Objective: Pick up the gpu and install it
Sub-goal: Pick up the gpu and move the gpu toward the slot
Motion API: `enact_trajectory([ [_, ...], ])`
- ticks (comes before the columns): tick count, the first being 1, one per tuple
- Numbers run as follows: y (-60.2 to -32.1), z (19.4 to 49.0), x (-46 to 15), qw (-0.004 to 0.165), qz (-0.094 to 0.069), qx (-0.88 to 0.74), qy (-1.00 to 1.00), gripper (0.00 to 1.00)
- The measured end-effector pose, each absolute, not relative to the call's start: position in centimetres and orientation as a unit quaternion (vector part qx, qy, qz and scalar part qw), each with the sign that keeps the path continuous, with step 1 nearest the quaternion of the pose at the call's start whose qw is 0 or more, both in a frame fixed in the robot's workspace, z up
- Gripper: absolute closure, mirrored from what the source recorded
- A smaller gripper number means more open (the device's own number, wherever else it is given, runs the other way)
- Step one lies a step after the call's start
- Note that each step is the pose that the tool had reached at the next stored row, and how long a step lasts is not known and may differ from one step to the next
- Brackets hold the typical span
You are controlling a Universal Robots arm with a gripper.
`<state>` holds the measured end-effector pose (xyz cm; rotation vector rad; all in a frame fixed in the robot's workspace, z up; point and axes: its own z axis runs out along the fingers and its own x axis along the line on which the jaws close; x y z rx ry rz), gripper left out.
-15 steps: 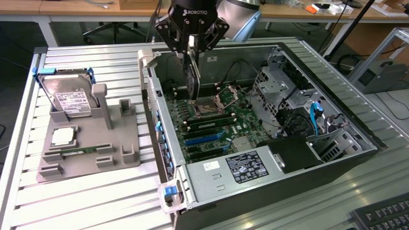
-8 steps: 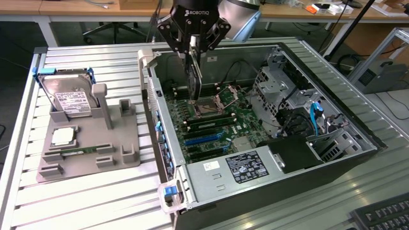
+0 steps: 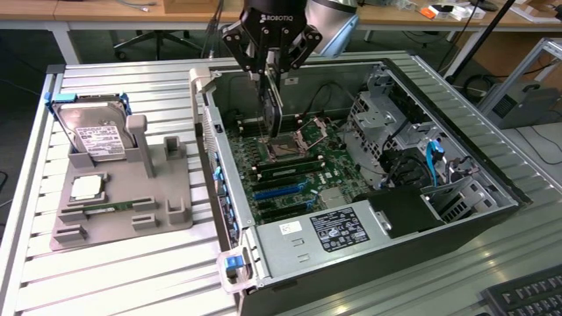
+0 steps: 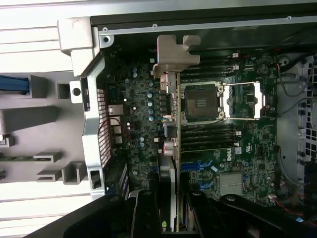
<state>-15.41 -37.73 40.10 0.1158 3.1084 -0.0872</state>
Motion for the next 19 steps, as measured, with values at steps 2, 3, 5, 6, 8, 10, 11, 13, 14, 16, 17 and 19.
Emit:
enact_trajectory([
  [2,-37.73,40.09,-15.30,0.015,-0.028,0.037,0.999,0.73],
  [3,-37.73,40.09,-15.26,0.015,-0.028,0.037,0.999,0.73],
  [5,-37.73,40.08,-15.14,0.015,-0.028,0.037,0.999,0.73],
  [6,-37.73,40.08,-15.10,0.015,-0.028,0.037,0.999,0.73],
  [8,-37.73,40.07,-15.03,0.015,-0.028,0.037,0.999,0.73],
  [10,-37.73,40.06,-14.98,0.015,-0.028,0.037,0.999,0.73],
  [11,-37.73,40.05,-14.95,0.015,-0.028,0.037,0.999,0.73],
  [13,-37.73,40.05,-14.92,0.015,-0.028,0.037,0.999,0.73],
  [14,-37.73,40.05,-14.89,0.015,-0.028,0.037,0.999,0.73],
  [16,-37.73,40.04,-14.82,0.015,-0.028,0.037,0.999,0.73],
  [17,-37.73,40.03,-14.80,0.015,-0.028,0.037,0.999,0.73],
  [19,-37.73,40.03,-14.72,0.015,-0.028,0.037,0.999,0.73],
])
